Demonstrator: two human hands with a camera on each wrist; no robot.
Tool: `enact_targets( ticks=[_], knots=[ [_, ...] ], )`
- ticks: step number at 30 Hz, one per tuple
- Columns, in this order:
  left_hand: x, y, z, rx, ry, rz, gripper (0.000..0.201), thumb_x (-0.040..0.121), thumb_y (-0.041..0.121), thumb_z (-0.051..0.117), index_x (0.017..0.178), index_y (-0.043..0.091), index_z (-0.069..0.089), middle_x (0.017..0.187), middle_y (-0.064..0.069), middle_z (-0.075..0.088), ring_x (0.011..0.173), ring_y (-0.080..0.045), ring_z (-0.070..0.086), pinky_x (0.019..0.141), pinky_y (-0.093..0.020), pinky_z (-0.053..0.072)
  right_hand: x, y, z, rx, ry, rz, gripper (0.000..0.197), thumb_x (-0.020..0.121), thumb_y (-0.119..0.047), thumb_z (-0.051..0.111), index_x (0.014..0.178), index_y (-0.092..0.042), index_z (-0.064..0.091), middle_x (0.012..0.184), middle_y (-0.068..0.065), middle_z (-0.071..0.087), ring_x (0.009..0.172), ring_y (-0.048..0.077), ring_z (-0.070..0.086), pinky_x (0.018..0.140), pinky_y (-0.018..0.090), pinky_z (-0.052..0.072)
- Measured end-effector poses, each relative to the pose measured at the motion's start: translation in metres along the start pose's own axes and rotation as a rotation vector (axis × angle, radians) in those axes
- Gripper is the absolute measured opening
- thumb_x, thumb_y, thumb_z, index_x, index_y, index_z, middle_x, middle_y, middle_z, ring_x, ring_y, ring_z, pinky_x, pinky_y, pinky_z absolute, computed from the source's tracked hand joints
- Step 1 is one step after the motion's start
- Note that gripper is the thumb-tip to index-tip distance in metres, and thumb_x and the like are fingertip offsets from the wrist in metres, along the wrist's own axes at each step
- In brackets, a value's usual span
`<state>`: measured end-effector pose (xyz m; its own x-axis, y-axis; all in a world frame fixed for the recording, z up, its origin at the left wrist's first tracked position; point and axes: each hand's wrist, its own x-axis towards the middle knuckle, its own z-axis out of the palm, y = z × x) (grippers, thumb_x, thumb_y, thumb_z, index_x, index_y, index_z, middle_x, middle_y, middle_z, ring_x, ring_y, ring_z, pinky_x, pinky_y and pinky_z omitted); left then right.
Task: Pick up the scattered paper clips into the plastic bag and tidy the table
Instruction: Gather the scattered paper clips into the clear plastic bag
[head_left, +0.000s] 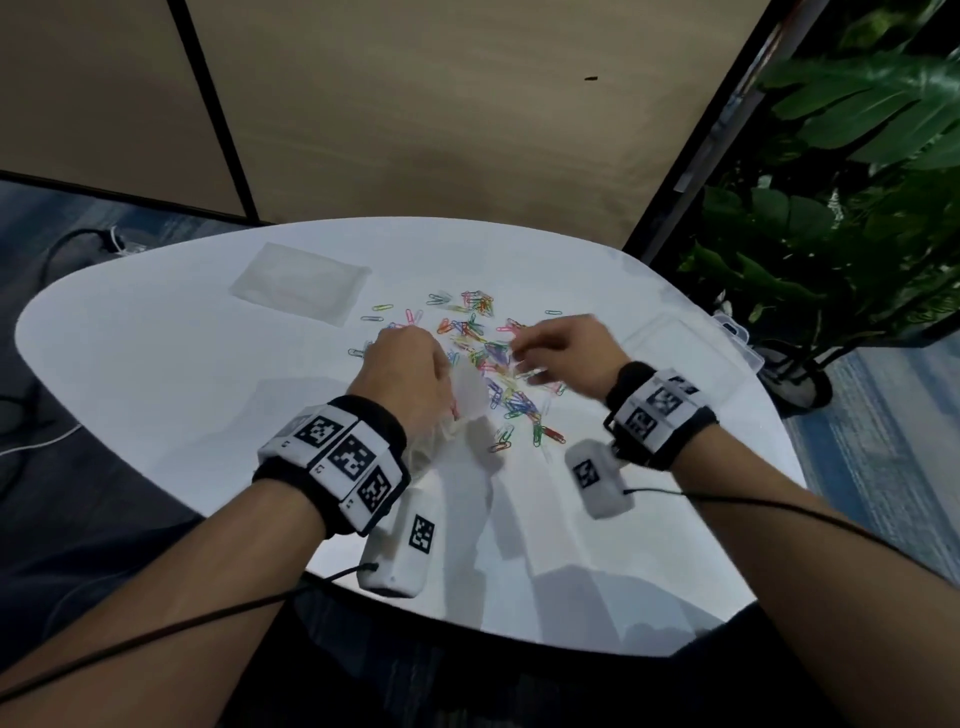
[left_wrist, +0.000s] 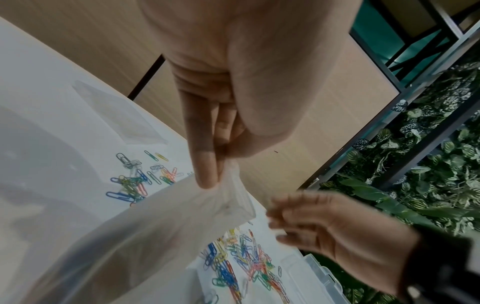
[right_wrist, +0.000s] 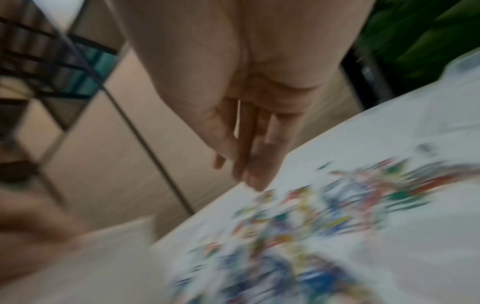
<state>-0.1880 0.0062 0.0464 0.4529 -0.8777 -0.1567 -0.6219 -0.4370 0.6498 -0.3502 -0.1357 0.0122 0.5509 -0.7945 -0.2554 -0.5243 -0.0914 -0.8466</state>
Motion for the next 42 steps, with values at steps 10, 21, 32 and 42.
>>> enact_targets(
  ticks=[10,21,32,42],
  knots=[
    [0.002,-0.012,-0.012,0.027,-0.022,0.042,0.019,0.088,0.01,0.057,0.094,0.015,0.074,0.079,-0.001,0.066,0.078,-0.022,0.067,0.087,-0.032,0.057,0.047,0.114,-0.032,-0.936,-0.006,0.262,0.065,0.088,-0.02,0.061,0.147,-0.022,0.034,0.145,0.016,0.043,0.129,0.036,0.048,0.103,0.041,0.043],
    [0.005,-0.004,0.001,0.099,-0.04,0.099,0.021,0.085,0.009,0.058,0.091,0.018,0.076,0.092,0.0,0.072,0.094,-0.02,0.067,0.074,-0.023,0.045,0.044,0.1,-0.019,-0.887,0.186,0.193,0.02,0.085,-0.005,0.061,0.094,-0.012,0.078,0.096,0.011,0.073,0.09,0.028,0.069,0.084,0.031,0.057],
    [0.011,0.007,0.004,0.072,-0.093,0.028,0.012,0.086,0.013,0.062,0.081,0.018,0.072,0.065,0.001,0.063,0.076,-0.026,0.071,0.083,-0.036,0.06,-0.01,0.002,-0.018,0.797,0.007,0.271,0.024,0.085,0.005,0.067,0.108,0.011,0.065,0.093,0.017,0.072,0.083,0.02,0.073,0.072,0.021,0.059],
    [0.005,0.012,0.01,0.043,-0.082,0.015,0.018,0.086,0.011,0.059,0.076,0.024,0.067,0.075,-0.006,0.068,0.076,-0.027,0.071,0.081,-0.038,0.06,-0.033,-0.022,0.053,-0.001,0.035,0.086,0.028,0.084,-0.001,0.068,0.111,-0.006,0.071,0.095,0.012,0.075,0.078,0.02,0.072,0.076,0.032,0.059]
  ],
)
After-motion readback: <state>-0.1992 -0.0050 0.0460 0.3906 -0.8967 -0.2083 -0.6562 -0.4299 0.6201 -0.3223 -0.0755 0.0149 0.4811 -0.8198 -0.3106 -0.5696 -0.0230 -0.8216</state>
